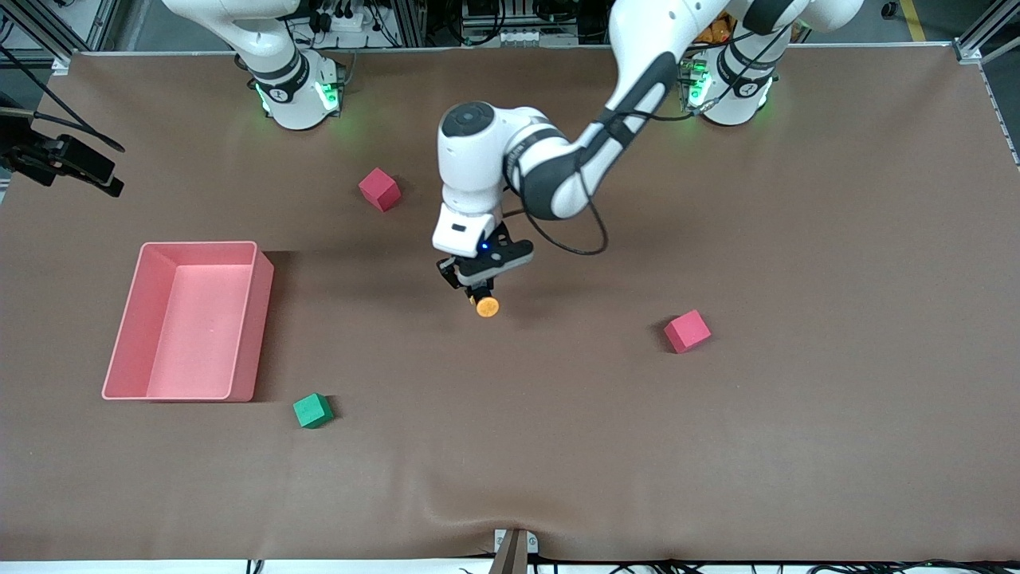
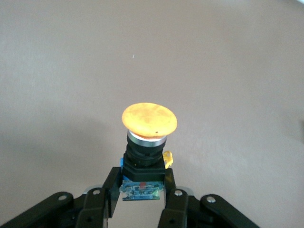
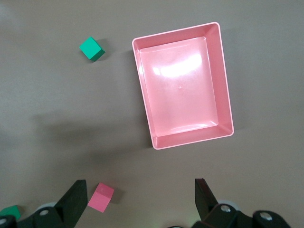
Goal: Place and upright button with both arms
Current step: 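Move the button with the left gripper and lower it upright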
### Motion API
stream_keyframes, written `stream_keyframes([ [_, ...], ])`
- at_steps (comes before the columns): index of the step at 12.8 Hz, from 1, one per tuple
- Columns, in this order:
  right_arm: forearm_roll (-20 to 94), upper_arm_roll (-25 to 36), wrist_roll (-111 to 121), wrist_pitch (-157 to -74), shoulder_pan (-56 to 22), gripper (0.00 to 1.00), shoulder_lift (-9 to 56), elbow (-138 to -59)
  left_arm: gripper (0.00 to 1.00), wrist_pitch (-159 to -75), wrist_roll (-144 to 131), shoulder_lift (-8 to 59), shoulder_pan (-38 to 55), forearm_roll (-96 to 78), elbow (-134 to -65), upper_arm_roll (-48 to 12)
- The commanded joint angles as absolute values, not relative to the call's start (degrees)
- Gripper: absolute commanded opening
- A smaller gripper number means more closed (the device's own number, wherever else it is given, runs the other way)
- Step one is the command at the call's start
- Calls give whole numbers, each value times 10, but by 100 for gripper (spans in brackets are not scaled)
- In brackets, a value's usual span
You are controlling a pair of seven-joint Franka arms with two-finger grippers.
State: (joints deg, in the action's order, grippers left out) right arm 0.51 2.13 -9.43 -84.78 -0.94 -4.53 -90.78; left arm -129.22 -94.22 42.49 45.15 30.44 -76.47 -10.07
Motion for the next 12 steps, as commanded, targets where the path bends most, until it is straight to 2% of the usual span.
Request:
stream_keyframes([
  [1, 4, 18, -91, -841, -5, 100, -47, -904, 0, -1309, -1028, 456, 468, 445, -772, -91],
  [4, 4, 18, -91, -841, -3, 100, -47, -904, 0, -1310, -1129, 504, 493, 590, -771, -91],
  [12, 4, 18, -90, -837, -3, 100, -47, -904, 0, -1310, -1353, 545, 524, 899, -783, -92],
])
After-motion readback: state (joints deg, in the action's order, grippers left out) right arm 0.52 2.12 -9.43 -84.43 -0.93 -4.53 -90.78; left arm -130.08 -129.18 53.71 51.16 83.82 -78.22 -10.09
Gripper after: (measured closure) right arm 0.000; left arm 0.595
